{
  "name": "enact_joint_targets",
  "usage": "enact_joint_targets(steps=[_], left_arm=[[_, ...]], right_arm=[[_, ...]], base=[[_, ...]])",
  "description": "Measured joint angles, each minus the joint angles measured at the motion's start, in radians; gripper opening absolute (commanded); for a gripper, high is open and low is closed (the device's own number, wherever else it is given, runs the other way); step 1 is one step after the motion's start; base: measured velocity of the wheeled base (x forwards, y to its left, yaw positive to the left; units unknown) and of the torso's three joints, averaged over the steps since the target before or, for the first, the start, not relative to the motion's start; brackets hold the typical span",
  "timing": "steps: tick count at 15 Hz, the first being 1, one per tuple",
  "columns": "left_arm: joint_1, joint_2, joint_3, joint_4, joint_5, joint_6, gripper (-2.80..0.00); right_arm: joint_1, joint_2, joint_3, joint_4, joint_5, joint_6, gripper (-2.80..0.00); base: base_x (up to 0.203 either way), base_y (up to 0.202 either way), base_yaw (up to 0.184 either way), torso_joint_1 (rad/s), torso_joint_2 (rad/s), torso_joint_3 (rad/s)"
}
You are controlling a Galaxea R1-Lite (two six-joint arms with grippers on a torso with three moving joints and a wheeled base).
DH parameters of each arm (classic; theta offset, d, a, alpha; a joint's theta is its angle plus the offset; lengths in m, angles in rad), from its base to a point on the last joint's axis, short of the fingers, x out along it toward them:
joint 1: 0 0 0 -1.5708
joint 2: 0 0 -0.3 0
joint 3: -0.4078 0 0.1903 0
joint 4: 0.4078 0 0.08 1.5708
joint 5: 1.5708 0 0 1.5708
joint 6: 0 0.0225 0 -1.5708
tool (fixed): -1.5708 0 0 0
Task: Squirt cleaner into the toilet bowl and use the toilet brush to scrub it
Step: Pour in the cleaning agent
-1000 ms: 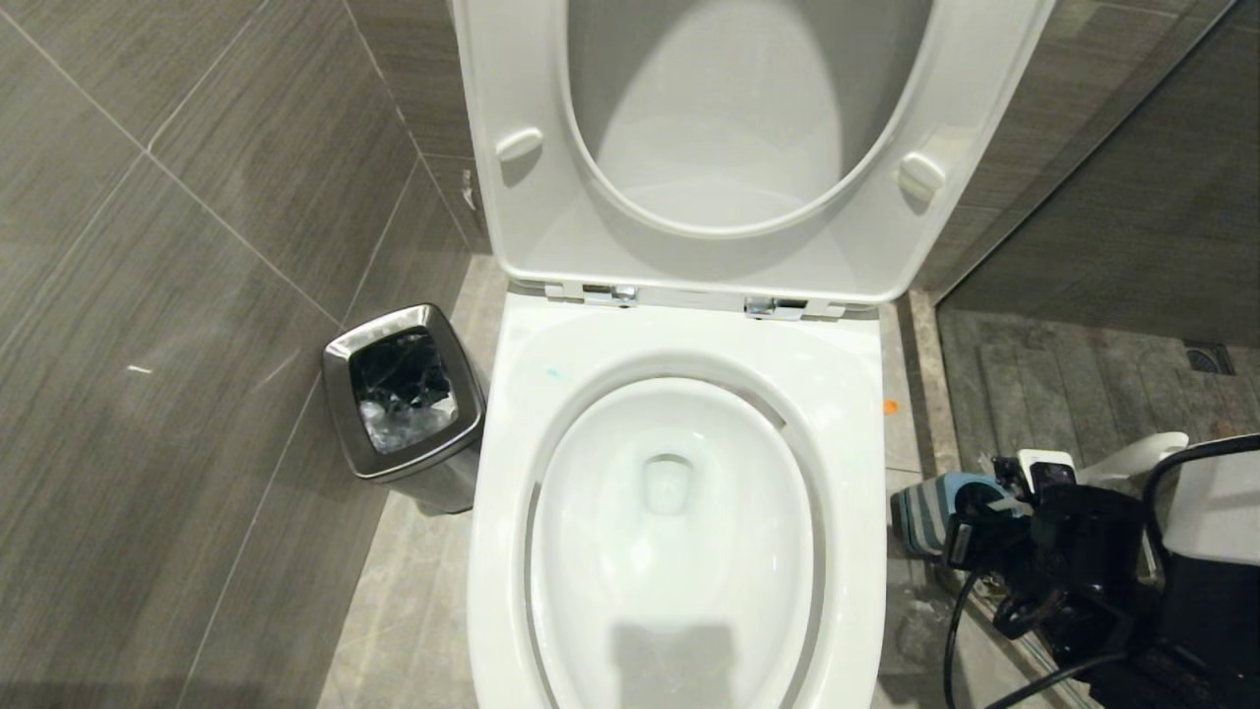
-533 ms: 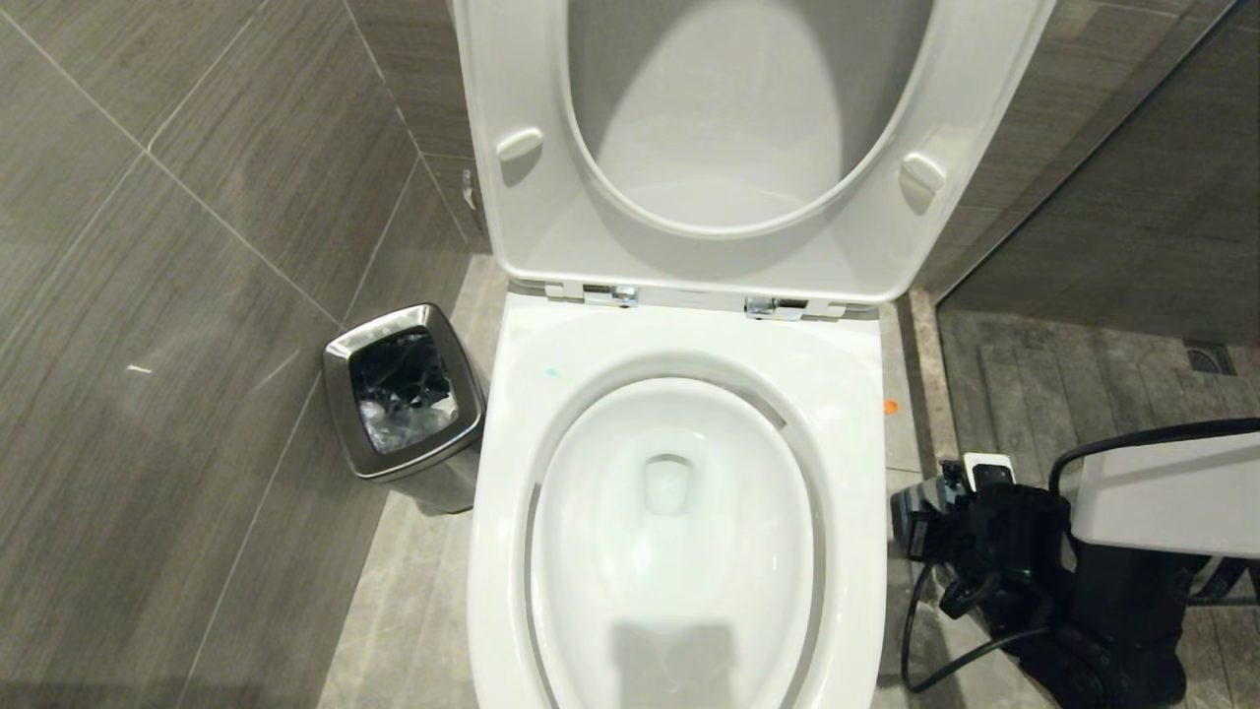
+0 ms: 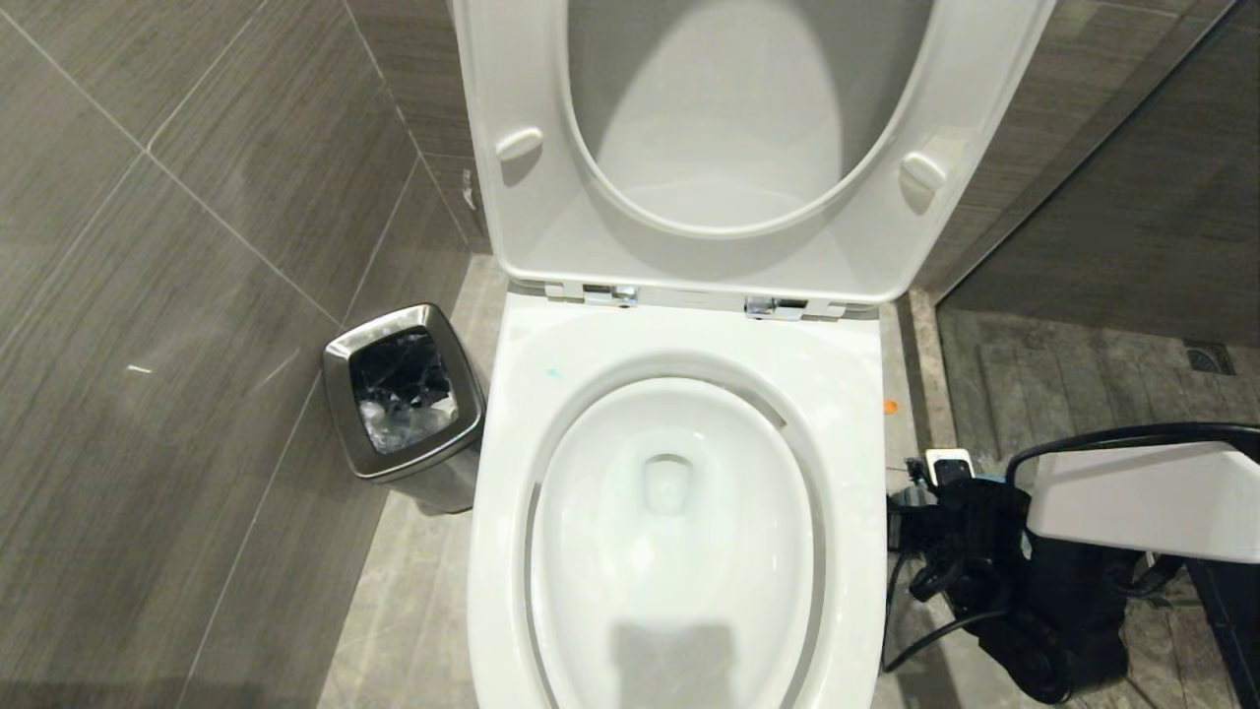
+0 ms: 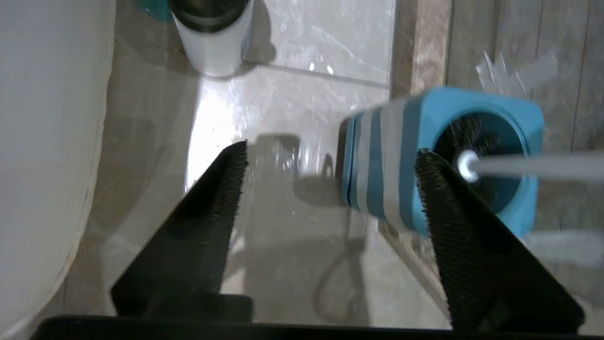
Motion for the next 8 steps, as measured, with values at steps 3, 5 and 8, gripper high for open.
enact_joint_targets(steps=[3, 5, 8], left_arm=[[0.000, 0.000, 0.000, 0.000, 0.000, 0.000, -2.80], [0.001, 0.000, 0.000, 0.000, 0.000, 0.000, -2.80], [0.000, 0.000, 0.000, 0.000, 0.000, 0.000, -2.80]], right_arm=[[0.000, 0.043, -0.103, 0.000, -0.002, -0.028, 0.00], [0.000, 0.074, -0.161, 0.000, -0.002, -0.087, 0.00], [0.000, 0.119, -0.249, -0.001, 0.018, -0.141, 0.00]], base=[[0.000, 0.000, 0.000, 0.000, 0.00, 0.000], [0.000, 0.000, 0.000, 0.000, 0.00, 0.000], [0.000, 0.000, 0.000, 0.000, 0.00, 0.000]])
